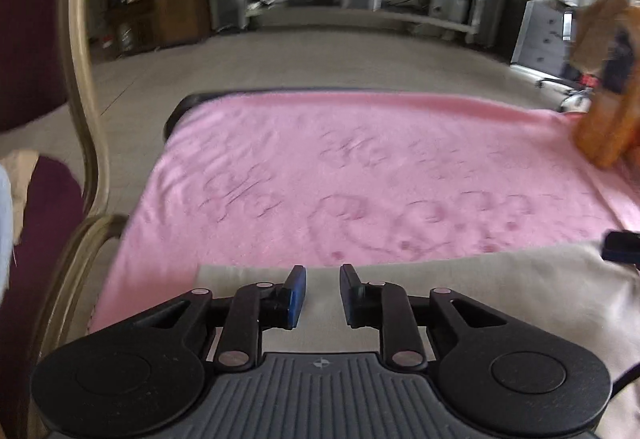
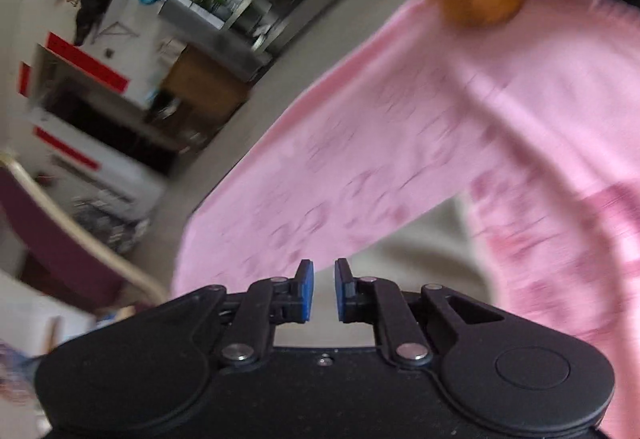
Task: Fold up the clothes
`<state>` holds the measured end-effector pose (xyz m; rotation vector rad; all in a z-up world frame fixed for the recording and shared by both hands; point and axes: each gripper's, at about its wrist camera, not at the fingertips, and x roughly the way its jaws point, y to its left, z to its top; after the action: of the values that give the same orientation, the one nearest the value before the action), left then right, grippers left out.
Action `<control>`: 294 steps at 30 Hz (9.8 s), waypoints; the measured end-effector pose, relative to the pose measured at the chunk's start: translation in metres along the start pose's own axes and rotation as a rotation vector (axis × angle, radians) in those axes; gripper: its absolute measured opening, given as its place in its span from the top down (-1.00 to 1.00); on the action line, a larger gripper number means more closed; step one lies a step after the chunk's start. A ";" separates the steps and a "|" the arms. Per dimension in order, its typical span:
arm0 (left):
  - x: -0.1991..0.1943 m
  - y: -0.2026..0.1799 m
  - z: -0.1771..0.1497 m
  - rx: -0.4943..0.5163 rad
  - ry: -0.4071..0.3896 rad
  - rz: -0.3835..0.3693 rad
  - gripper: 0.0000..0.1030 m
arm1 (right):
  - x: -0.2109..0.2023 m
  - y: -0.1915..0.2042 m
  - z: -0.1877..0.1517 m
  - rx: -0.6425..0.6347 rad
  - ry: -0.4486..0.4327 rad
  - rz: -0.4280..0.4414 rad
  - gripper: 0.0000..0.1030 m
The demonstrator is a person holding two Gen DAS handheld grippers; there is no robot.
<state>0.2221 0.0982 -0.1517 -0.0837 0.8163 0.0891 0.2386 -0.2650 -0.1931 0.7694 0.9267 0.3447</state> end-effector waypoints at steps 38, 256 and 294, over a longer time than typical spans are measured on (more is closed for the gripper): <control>-0.108 0.007 -0.095 0.082 0.087 0.008 0.63 | -0.108 0.009 -0.085 -0.080 0.061 -0.122 0.70; 0.005 -0.012 -0.013 0.157 0.058 -0.067 0.65 | 0.102 0.106 -0.049 -0.548 0.315 0.217 0.55; -0.095 0.068 -0.032 -0.143 0.175 0.114 0.56 | -0.037 0.088 -0.014 -0.410 -0.068 -0.040 0.54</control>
<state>0.1271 0.1575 -0.1067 -0.1818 0.9887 0.2503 0.2105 -0.2196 -0.1130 0.3834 0.7721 0.4537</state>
